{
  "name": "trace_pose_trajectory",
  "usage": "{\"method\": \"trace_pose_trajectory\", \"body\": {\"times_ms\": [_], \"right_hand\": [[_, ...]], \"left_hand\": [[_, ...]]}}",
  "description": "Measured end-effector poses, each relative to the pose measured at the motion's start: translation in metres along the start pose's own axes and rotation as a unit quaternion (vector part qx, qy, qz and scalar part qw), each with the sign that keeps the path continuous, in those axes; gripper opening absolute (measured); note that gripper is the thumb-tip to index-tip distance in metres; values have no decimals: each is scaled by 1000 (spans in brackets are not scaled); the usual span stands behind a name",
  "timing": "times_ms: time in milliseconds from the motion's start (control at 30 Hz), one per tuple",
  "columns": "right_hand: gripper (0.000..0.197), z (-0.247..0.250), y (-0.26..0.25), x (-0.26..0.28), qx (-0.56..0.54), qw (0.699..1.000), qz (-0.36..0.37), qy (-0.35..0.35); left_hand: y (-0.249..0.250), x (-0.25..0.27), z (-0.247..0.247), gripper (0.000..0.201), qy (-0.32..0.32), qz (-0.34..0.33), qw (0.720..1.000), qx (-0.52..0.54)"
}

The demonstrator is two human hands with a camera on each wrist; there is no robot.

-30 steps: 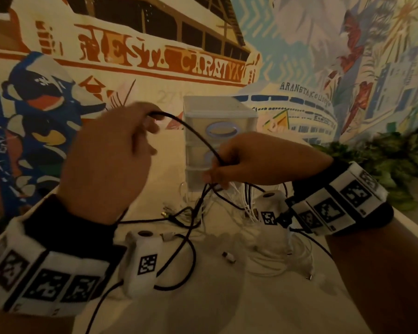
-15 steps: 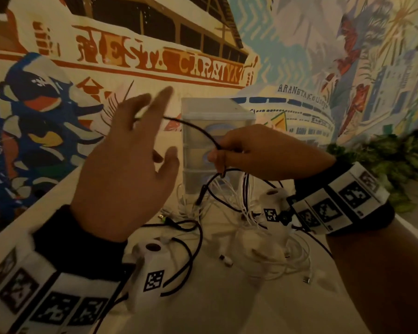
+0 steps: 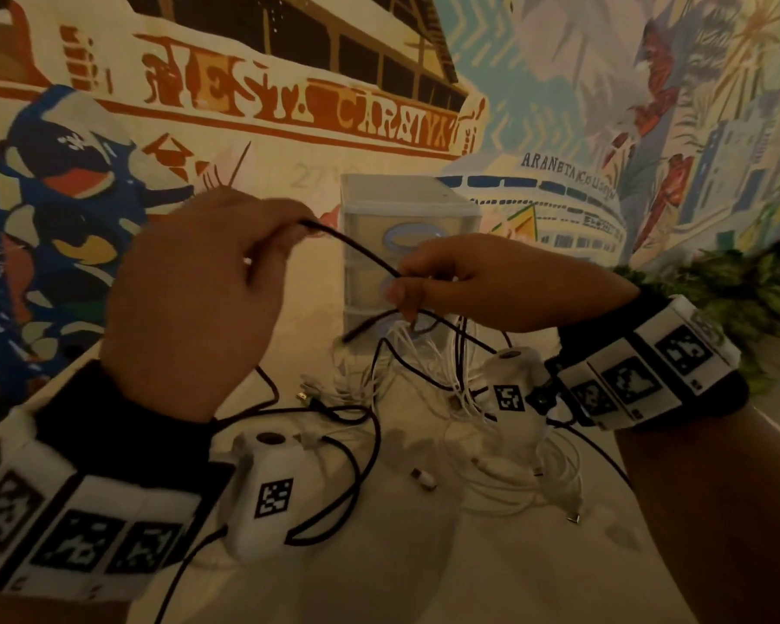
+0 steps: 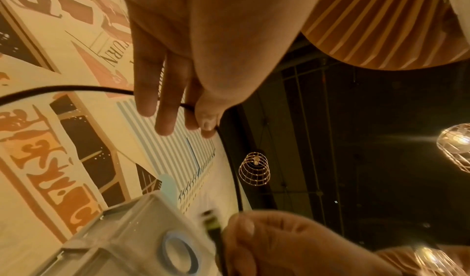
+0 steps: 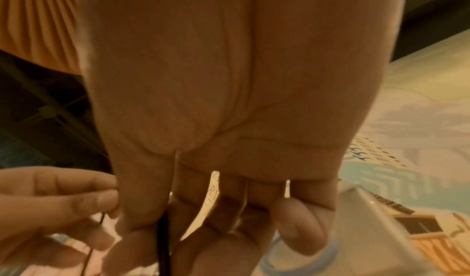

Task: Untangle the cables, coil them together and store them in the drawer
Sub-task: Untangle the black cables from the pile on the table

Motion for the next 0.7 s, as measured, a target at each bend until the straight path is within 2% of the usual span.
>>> {"method": "trace_pose_trajectory", "body": {"times_ms": [133,233,333,467,567,633,700], "right_hand": [[41,-4,22,2,55,997,-48,-33],[40,-5,33,3,63,995,-70,-37],[38,-3,27,2,52,997,-61,-23],[32,-5,8,-2,51,998,-23,-15],[31,-8,-4,-3,47,999,4,-23],[33,-8,-9,-3,49,998,26,-21],[33,-5,-8,-2,39,999,32,-4]], "left_hand": [[-27,-6,12,35,44,82,995,45],[-31,-3,12,42,10,118,993,8],[-11,0,3,37,-35,79,995,-43],[20,11,-17,48,-107,9,994,-28],[21,16,-31,43,-159,-23,986,-36],[18,15,-32,31,-149,-35,988,-35],[16,12,-24,25,-102,-36,994,-13]]}}
Point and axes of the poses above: each hand's wrist, its own x-axis away from the middle knuckle, its own z-axis out of the back of the hand, y = z × x, the point moved 3 cm from there along -x, towards the middle knuckle, and after that the axes turned 10 degrees about x, right-handed, at the moved point
